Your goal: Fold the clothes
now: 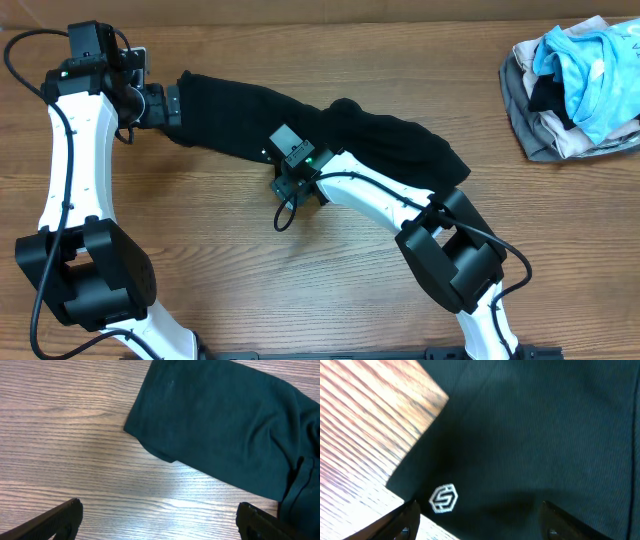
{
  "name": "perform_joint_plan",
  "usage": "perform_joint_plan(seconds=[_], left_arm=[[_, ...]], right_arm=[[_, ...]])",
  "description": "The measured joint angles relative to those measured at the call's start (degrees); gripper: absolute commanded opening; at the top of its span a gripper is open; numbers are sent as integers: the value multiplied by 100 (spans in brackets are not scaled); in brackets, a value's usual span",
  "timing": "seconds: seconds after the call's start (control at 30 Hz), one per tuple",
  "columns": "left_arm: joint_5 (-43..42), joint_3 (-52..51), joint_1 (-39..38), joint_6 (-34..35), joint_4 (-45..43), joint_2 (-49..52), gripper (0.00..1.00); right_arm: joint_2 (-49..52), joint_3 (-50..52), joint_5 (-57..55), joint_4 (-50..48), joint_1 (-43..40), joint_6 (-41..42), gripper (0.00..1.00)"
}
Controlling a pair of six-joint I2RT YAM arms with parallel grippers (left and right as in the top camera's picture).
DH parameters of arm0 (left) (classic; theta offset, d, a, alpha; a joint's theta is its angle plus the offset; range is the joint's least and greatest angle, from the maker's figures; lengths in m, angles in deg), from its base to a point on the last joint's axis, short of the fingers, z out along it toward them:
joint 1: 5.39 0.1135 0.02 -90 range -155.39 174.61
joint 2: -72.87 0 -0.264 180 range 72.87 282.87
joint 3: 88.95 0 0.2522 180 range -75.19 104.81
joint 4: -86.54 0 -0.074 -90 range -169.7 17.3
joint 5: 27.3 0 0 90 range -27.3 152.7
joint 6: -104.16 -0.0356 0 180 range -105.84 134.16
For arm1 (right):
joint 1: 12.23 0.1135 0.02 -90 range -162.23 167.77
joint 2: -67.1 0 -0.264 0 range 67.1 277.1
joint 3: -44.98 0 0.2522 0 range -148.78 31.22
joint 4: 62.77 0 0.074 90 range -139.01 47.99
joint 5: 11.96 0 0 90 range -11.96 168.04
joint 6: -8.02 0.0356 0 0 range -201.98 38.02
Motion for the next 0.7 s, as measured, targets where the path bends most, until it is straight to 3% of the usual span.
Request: perform_joint_plan(seconds=[0.33, 0.4, 0.5, 0.6, 0.63, 0.7], left_arm=[[0, 0, 0, 4, 2, 0, 100], [-2, 0, 0, 4, 2, 0, 100], [-2, 0, 0, 17, 7, 0, 100], [-2, 0, 0, 17, 15, 0, 100], [-2, 0, 0, 17, 17, 0, 100], [-2, 0, 2, 17, 17, 0, 100]], right_arm=[[125, -98, -42, 726, 116, -101, 77], [127, -98, -22, 726, 164, -98, 71], [133, -98, 31, 699, 205, -83, 50], [142, -96, 85, 695, 221, -4, 10], [149, -96, 98, 699, 216, 46, 4], [155, -96, 111, 699, 153, 140, 4]])
